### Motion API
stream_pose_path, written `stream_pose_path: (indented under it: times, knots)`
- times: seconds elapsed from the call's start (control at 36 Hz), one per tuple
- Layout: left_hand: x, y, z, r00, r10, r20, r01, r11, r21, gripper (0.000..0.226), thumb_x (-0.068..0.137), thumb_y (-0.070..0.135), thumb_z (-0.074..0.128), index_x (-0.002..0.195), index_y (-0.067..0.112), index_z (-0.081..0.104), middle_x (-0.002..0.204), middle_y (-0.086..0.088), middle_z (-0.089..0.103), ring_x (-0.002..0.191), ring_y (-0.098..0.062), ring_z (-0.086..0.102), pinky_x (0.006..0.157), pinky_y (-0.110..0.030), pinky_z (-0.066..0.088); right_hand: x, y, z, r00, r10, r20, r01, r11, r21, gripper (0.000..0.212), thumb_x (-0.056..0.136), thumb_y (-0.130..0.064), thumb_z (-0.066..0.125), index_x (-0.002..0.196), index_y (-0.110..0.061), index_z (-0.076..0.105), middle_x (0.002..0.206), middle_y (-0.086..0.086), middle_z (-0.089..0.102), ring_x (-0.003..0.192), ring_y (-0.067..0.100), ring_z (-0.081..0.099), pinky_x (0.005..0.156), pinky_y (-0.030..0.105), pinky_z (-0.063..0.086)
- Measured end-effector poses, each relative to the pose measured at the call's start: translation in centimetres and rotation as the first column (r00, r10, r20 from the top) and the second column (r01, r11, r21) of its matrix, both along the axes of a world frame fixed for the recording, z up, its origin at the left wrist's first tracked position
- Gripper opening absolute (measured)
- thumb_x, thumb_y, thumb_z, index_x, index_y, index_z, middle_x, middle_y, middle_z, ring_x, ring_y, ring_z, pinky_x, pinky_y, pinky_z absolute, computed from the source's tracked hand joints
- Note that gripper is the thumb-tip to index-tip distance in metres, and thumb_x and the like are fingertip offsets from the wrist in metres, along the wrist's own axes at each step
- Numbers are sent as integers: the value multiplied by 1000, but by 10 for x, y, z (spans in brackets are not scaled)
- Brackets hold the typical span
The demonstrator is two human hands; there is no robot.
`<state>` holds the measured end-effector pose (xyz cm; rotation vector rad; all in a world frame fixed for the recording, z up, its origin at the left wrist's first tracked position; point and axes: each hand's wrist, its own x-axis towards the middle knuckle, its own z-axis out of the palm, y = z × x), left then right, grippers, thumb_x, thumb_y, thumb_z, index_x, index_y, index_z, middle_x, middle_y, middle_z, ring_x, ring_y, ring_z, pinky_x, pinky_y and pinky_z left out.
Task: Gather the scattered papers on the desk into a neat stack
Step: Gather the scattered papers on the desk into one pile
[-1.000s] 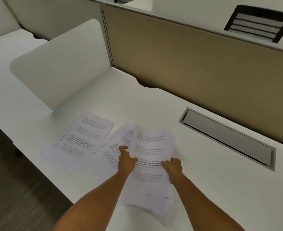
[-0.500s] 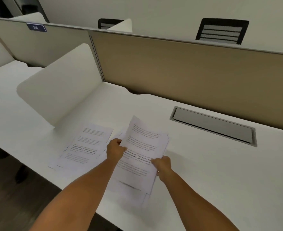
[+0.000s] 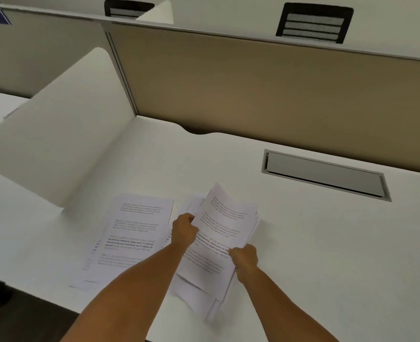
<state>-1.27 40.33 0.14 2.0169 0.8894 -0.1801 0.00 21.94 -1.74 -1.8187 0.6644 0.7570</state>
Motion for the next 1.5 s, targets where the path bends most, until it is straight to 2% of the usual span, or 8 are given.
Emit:
stream_pose_path:
  times: [0.17, 0.33, 0.5, 0.75, 0.97, 1.19, 1.31, 1.5]
  knots:
    - [2, 19, -22, 997, -58, -52, 61, 997, 44, 19, 85, -6, 58, 99, 3, 65, 100, -13, 69, 85, -26, 68, 75, -37, 60, -2, 27, -2, 994, 102, -41, -109, 968, -226, 60, 89, -5, 59, 145, 2, 39, 139, 20, 52, 119, 33, 57, 101, 36, 49]
    - [1, 33, -34, 975, -111, -193, 161, 949, 270, 43, 88, 13, 63, 130, 16, 57, 136, -10, 47, 120, -28, 49, 98, -38, 47, -3, 47, 0, 973, 179, -145, -221, 903, -369, 57, 91, -13, 59, 144, -4, 38, 141, 21, 40, 129, 32, 43, 111, 41, 39]
    - [4, 46, -44, 958, -85, -275, 138, 973, 183, 53, 86, 20, 65, 136, 18, 49, 145, -10, 34, 128, -31, 38, 100, -42, 44, 0, 63, -3, 982, 88, -170, -140, 936, -324, 62, 87, -13, 65, 141, -6, 35, 141, 18, 31, 125, 31, 43, 105, 37, 40]
    - [5, 51, -54, 949, -77, -305, 143, 970, 199, 55, 82, 32, 69, 133, 20, 50, 136, -9, 43, 120, -29, 46, 96, -41, 44, 7, 70, -4, 977, 40, -211, -102, 951, -293, 71, 86, -20, 67, 141, -7, 24, 141, 15, 32, 94, 19, 35, 85, 31, 40]
    - [3, 48, -53, 961, -90, -263, 130, 982, 138, 37, 81, 26, 65, 116, 21, 56, 102, 1, 67, 95, -20, 58, 84, -35, 35, 7, 76, 0, 979, -29, -204, -27, 963, -268, 70, 80, -19, 73, 134, -9, 31, 124, 15, 41, 102, 25, 45, 95, 41, 48]
    - [-5, 52, -42, 1000, -6, -30, 3, 995, -98, 51, 82, 0, 68, 113, 17, 31, 101, -11, 60, 84, -29, 67, 71, -34, 61, 10, 67, 2, 973, -85, -216, 57, 990, -130, 79, 84, -10, 73, 144, -3, 23, 149, 20, 29, 132, 33, 39, 109, 49, 41]
    - [-7, 57, -38, 997, -71, -22, 67, 986, -153, 37, 80, 2, 71, 111, 7, 54, 100, -10, 65, 78, -19, 63, 59, -20, 54, 10, 59, -4, 974, -79, -211, 83, 997, 11, 89, 87, -3, 66, 154, 2, 8, 155, 20, 32, 140, 36, 37, 117, 48, 29]
    - [-19, 61, -26, 996, -87, -18, 83, 986, -142, 21, 77, 6, 74, 93, 9, 61, 81, 2, 62, 73, -14, 62, 56, -17, 50, 3, 50, -3, 992, -22, -127, 28, 999, 45, 62, 89, 5, 61, 145, 9, 35, 144, 22, 48, 126, 35, 51, 108, 41, 38]
